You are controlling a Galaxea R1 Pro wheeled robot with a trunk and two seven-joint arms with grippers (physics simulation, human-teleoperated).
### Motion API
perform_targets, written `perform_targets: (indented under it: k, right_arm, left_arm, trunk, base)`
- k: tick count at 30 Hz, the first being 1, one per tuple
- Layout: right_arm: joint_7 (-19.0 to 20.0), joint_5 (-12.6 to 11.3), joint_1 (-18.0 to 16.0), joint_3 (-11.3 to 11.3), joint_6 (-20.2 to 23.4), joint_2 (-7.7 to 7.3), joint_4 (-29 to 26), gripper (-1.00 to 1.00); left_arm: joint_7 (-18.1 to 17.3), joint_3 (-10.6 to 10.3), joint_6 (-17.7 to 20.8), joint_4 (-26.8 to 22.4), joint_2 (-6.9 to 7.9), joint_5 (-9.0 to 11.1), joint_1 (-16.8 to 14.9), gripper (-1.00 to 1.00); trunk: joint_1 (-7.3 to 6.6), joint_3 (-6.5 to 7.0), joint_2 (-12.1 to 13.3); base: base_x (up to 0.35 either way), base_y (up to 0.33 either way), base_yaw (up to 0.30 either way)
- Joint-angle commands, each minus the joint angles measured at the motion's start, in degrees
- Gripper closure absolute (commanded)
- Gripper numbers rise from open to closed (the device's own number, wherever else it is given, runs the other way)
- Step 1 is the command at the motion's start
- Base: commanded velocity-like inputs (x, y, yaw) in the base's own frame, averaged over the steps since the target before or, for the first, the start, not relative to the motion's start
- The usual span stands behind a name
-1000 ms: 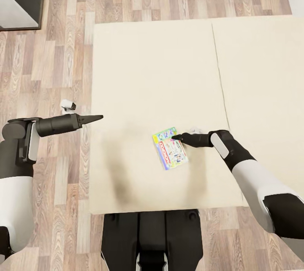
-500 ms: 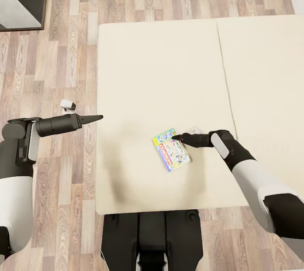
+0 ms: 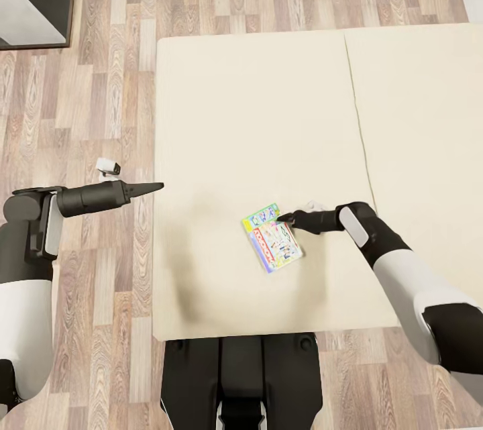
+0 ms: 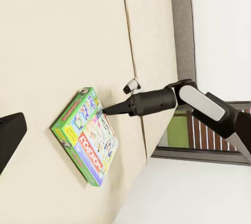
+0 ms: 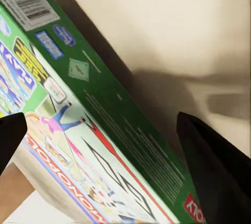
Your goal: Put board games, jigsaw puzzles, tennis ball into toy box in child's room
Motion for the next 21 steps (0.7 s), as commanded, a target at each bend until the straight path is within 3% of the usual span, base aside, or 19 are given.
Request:
perform_targets:
  k: [1, 21]
  right_arm:
    - [0.30, 0.70, -0.11, 0.24, 0.24, -0.10, -0.01, -1.00]
    - [0.16, 0.78, -0.18, 0.24, 0.63, 0.43, 2.70, -1.00]
  left_arm:
    - [-0.14, 0.00, 0.60, 0.00, 0.01, 0.07, -0.02, -1.00]
    - [-0.14, 0.00, 0.63, 0.00, -0.02, -0.01, -0.03, -1.00]
  trunk:
    - [0.04, -0.06, -0.09]
    - [0.04, -0.06, -0.09]
  base:
    - [0.000, 0.000, 0.000]
    - [-0.008, 0.042, 0.000]
